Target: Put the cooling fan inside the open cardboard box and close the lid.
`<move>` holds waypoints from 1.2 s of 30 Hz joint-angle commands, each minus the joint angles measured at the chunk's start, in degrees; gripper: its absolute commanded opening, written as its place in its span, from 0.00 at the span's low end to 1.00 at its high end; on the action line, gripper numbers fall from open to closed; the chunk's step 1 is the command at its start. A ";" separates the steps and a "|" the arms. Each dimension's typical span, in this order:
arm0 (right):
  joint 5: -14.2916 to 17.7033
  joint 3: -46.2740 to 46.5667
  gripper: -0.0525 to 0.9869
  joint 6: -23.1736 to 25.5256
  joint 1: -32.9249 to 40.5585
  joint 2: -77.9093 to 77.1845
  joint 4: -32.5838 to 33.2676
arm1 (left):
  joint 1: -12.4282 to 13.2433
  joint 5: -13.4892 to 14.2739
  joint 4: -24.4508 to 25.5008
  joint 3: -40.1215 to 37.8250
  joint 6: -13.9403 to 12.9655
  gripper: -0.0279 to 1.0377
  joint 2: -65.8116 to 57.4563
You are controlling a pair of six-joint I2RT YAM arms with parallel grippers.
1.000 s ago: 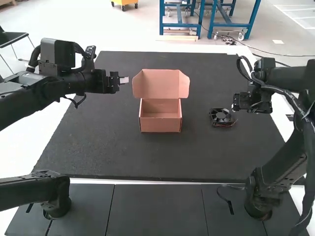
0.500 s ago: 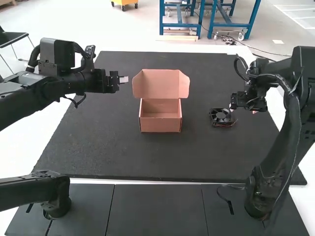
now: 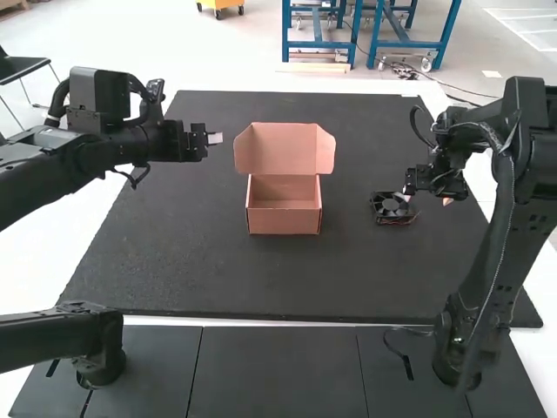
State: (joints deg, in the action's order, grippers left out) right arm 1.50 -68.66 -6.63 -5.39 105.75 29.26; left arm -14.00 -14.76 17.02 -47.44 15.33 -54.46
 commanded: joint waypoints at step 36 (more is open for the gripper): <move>-0.71 -7.19 0.92 -1.45 -0.15 10.44 4.32 | 0.82 0.00 -0.84 -4.77 1.63 0.93 -0.74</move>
State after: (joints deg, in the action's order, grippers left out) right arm 1.10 -74.41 -7.38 -5.37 114.76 33.01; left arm -13.72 -14.79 16.82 -49.39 16.21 -55.22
